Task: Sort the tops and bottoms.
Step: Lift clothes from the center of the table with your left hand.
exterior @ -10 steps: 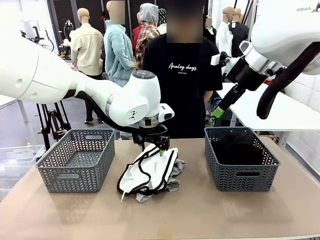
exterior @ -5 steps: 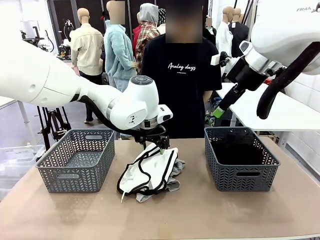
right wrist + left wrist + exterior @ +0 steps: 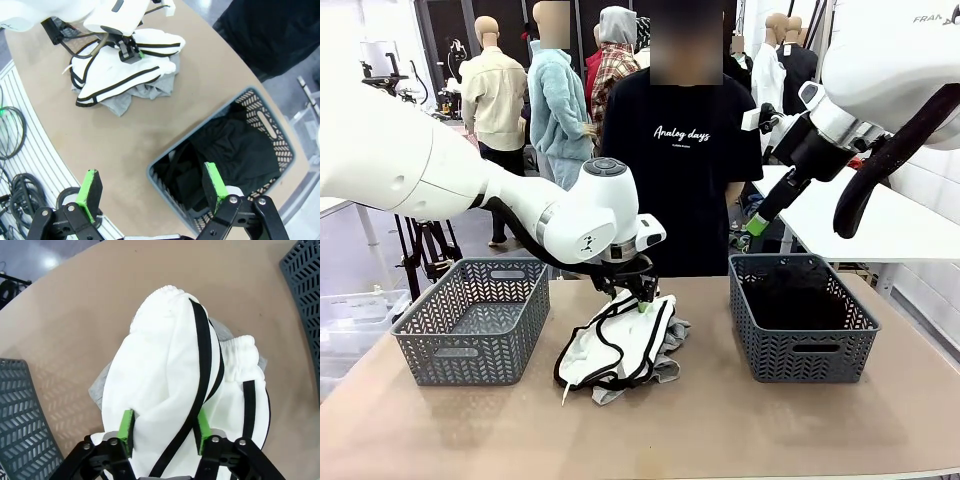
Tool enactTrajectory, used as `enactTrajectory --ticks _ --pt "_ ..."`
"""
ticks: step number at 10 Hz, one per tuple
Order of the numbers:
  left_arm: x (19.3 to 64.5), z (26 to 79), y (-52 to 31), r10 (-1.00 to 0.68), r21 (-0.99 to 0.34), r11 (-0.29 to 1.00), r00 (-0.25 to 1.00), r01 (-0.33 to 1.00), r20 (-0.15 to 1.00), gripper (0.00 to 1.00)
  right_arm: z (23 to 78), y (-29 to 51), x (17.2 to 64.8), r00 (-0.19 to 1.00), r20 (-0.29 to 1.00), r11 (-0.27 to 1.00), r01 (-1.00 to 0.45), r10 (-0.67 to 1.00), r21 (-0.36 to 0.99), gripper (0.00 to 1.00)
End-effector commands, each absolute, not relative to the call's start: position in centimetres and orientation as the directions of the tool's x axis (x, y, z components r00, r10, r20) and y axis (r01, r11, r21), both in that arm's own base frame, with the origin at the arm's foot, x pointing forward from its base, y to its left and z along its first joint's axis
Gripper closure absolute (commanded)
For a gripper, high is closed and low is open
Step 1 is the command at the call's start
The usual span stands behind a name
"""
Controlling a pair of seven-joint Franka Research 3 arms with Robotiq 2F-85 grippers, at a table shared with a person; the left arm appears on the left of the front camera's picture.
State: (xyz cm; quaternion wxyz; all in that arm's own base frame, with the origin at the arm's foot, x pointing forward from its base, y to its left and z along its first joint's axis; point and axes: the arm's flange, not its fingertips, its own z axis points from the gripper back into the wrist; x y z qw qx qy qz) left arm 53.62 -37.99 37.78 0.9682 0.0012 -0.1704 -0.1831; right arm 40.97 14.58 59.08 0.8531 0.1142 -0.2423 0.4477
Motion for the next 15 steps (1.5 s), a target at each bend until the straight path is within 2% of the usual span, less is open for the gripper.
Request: enactTrajectory --ticks 1,2,7,10,12,15 --pt "53.6 38.2 -38.1 -0.334 0.065 0.942 0.887 0.330 0.319 0.94 59.1 14.6 41.1 0.475 0.513 0.569 -0.822 0.715 -0.032 0.00" --pt "53.6 38.2 -38.0 -0.304 0.062 0.952 0.900 0.300 0.312 1.00 59.1 14.6 41.1 0.475 0.513 0.569 -0.822 0.715 -0.032 0.00" --pt "52.5 41.6 -39.0 -0.291 0.098 0.957 0.899 0.274 0.327 1.00 59.1 14.6 41.1 0.475 0.513 0.569 -0.822 0.715 -0.032 0.00" --pt "51.7 43.6 -39.6 -0.280 0.011 0.957 0.915 0.290 0.290 1.00 59.1 14.6 41.1 0.475 0.513 0.569 -0.822 0.715 -0.032 0.00" --pt "50.5 49.1 -39.4 -0.251 0.013 0.962 0.871 0.271 0.423 1.00 59.1 14.6 41.1 0.475 0.513 0.569 -0.822 0.715 -0.032 0.00" --pt "48.6 57.1 -39.6 -0.282 0.150 0.959 0.746 0.240 0.603 1.00 59.1 14.6 41.1 0.475 0.513 0.569 -0.822 0.715 -0.032 0.00"
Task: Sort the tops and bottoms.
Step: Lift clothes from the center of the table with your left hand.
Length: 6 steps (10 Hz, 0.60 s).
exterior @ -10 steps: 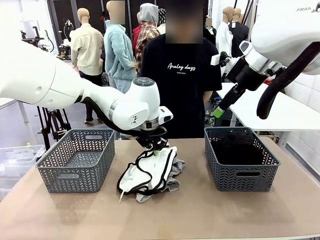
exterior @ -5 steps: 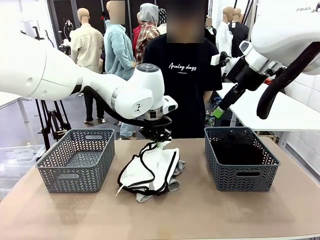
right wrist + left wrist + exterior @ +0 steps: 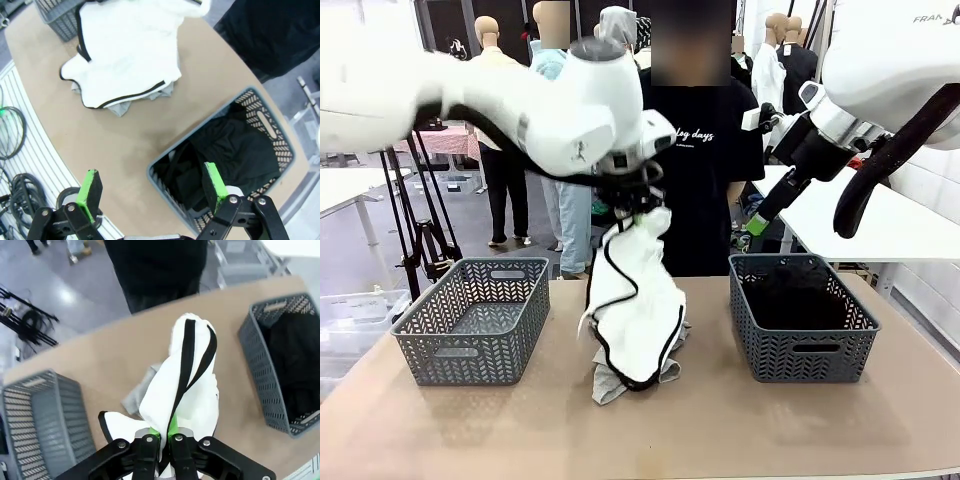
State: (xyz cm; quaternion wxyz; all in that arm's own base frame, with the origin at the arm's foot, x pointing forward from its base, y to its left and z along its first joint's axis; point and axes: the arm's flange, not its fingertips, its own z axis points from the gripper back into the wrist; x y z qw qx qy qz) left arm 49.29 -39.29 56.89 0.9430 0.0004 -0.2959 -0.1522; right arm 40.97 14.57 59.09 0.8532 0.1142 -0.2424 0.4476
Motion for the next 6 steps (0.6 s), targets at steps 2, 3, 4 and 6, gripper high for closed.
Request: enactTrajectory --ticks 2,3,4,6 --pt "47.8 59.3 -39.2 -0.319 0.145 0.943 0.699 0.298 0.640 1.00 59.1 14.6 41.1 0.475 0.513 0.569 -0.822 0.715 -0.032 0.00" --pt "48.5 59.3 -39.2 -0.306 0.124 0.948 0.738 0.292 0.601 1.00 59.1 14.6 41.1 0.475 0.513 0.569 -0.822 0.715 -0.032 0.00" --pt "48.5 59.3 -39.2 -0.306 0.124 0.948 0.738 0.292 0.601 1.00 59.1 14.6 41.1 0.475 0.513 0.569 -0.822 0.715 -0.032 0.00" --pt "48.0 60.0 -39.5 -0.319 0.138 0.944 0.722 0.300 0.614 1.00 59.1 14.6 41.1 0.475 0.513 0.569 -0.822 0.715 -0.032 0.00"
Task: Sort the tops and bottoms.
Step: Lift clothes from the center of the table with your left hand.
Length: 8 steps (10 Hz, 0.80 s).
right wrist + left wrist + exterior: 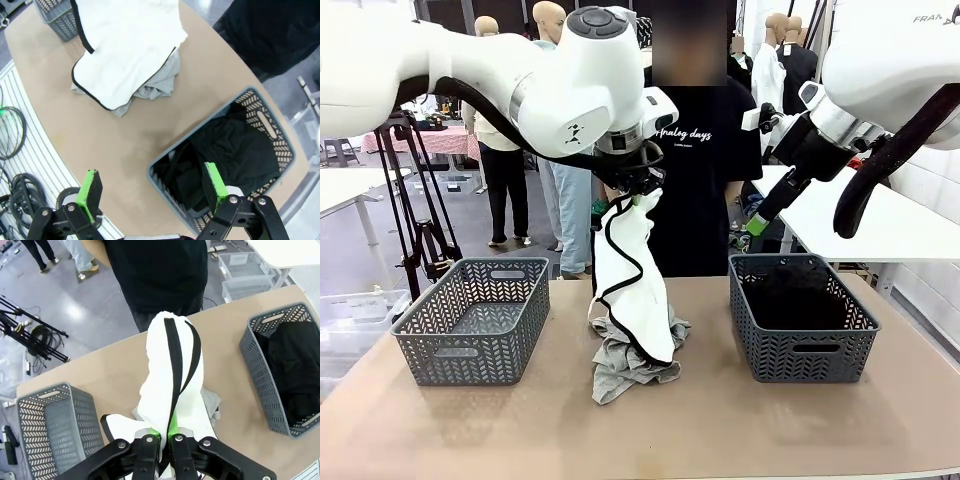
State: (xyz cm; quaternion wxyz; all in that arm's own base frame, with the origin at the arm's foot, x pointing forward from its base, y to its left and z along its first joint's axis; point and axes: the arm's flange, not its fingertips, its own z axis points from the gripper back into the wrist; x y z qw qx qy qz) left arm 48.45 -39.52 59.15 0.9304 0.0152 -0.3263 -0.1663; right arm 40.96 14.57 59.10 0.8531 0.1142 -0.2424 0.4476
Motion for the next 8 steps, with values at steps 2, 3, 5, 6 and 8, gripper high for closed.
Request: enactTrajectory --ticks 2,3,5,6,8 --pt "47.5 65.4 -39.1 -0.394 0.229 0.918 0.671 0.325 0.628 1.00 59.1 14.6 41.1 0.475 0.513 0.569 -0.822 0.715 -0.032 0.00" --pt "47.1 68.5 -38.6 -0.416 0.275 0.909 0.696 0.312 0.585 1.00 59.1 14.6 41.1 0.475 0.513 0.569 -0.822 0.715 -0.032 0.00" --pt "46.0 71.6 -38.7 -0.420 0.295 0.908 0.671 0.299 0.611 1.00 59.1 14.6 41.1 0.475 0.513 0.569 -0.822 0.715 -0.032 0.00" --pt "45.4 72.4 -38.7 -0.429 0.307 0.903 0.653 0.300 0.625 1.00 59.1 14.6 41.1 0.475 0.513 0.569 -0.822 0.715 -0.032 0.00" --pt "44.2 73.6 -39.2 -0.431 0.294 0.901 0.596 0.317 0.678 1.00 59.1 14.6 41.1 0.475 0.513 0.569 -0.822 0.715 -0.032 0.00"
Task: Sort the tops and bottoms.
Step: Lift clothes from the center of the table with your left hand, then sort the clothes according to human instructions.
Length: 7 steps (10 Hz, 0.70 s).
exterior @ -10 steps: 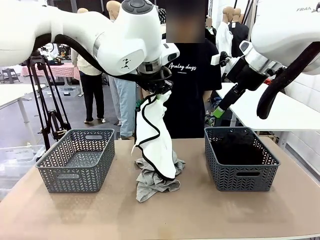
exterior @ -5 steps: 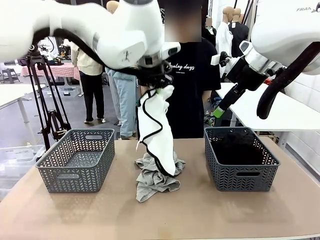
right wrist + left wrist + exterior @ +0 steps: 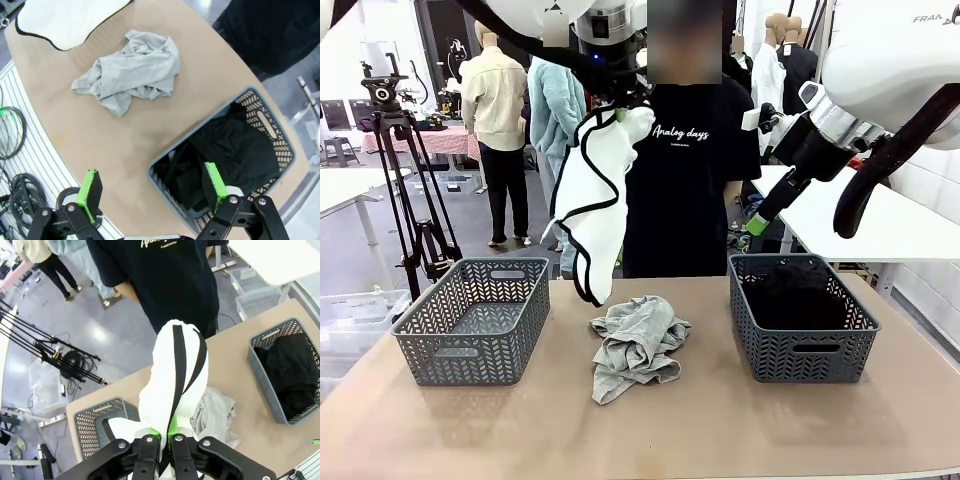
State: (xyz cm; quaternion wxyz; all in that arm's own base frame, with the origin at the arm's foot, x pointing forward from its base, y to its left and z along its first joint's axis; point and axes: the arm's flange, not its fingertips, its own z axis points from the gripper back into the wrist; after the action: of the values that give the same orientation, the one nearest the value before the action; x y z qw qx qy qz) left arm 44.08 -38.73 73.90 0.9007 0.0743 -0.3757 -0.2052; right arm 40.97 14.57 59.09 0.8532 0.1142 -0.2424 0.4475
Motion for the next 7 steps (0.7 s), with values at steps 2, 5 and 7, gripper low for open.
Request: enactTrajectory --ticks 2,5,7 --pt "43.21 73.81 -39.33 -0.402 0.279 0.914 0.582 0.294 0.707 1.00 59.10 14.56 41.12 0.475 0.513 0.569 -0.822 0.715 -0.032 0.00" --pt "43.69 74.13 -39.37 -0.434 0.288 0.900 0.612 0.326 0.662 1.00 59.10 14.56 41.12 0.475 0.513 0.569 -0.822 0.715 -0.032 0.00" --pt "43.69 74.13 -39.37 -0.434 0.288 0.900 0.612 0.326 0.662 1.00 59.10 14.56 41.12 0.475 0.513 0.569 -0.822 0.715 -0.032 0.00"
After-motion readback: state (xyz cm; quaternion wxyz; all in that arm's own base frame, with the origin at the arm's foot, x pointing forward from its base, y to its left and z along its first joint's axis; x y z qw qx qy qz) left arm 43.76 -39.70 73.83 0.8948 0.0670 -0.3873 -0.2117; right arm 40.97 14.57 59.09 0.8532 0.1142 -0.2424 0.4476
